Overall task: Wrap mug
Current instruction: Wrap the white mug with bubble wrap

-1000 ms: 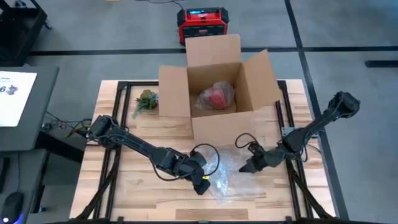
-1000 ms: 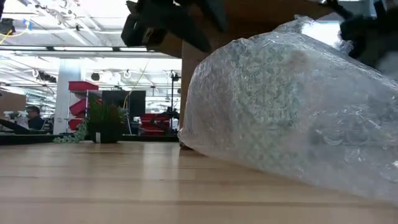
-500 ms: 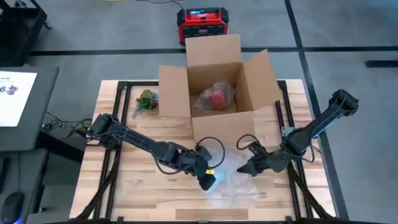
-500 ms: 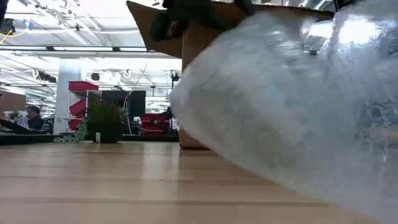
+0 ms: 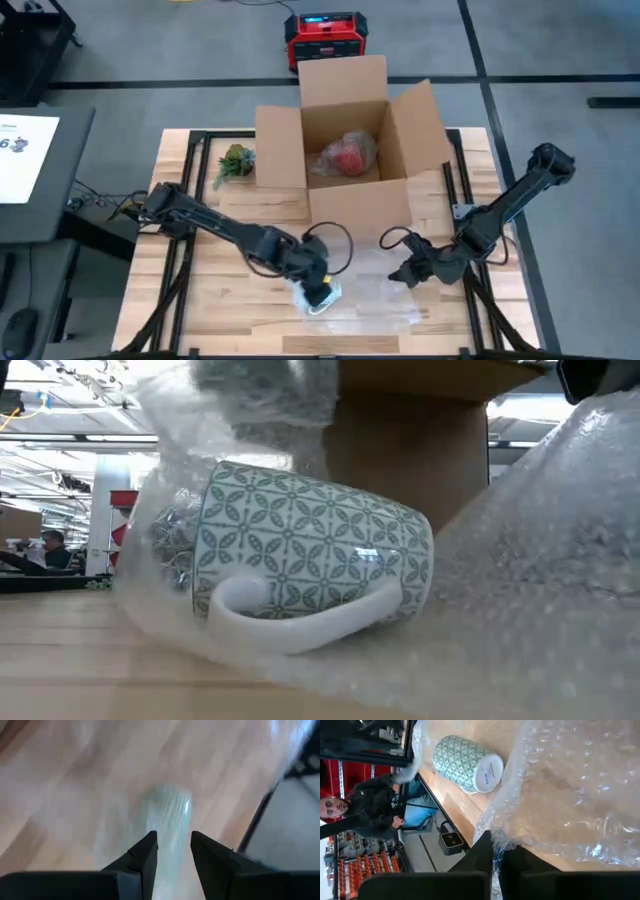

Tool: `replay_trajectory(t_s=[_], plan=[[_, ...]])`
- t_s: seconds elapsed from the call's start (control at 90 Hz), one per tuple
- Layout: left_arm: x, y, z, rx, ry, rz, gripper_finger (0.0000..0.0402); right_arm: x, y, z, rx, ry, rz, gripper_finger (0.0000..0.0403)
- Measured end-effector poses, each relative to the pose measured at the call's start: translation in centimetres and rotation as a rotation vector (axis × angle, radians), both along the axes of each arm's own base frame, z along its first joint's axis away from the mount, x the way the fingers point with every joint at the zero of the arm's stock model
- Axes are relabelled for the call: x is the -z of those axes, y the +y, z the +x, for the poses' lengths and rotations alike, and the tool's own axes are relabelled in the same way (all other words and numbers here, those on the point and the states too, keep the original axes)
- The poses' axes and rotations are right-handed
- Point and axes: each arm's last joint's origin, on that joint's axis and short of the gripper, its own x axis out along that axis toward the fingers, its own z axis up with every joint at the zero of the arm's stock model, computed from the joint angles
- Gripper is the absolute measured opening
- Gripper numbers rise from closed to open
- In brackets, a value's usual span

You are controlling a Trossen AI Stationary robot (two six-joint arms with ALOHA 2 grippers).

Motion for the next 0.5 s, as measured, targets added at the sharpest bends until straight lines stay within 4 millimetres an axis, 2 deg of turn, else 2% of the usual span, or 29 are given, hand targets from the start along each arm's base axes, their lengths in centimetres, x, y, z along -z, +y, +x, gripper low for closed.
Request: replay_trajectory(t_s=[0.111,0.178,0.244,0.344,0.5], plan=[[-1.0,-2.1,-2.6,0.021,0.034,-0.015,0.0102,0.0,0.0,0.0,-0.004,-0.002,-0.008,0.0000],[-0.6,-3.2,-3.9,0.022,0.053,-0.014,0.0103,0.0,0.0,0.0,-0.010,-0.005,-0.017,0.0000],[0.8,-3.9,-4.6,0.014,0.067,0.004,0.0105,0.0,0.0,0.0,-0.014,-0.006,-0.021,0.0000],[3.7,-4.0,-4.3,-0.040,0.050,-0.017,0.0107,0.0,0.0,0.0,-0.015,-0.006,-0.023,0.0000],[7.4,-5.0,-2.8,-0.102,-0.187,-0.215,0.0108,-0.1,0.0,0.1,-0.017,-0.015,-0.015,0.0000]])
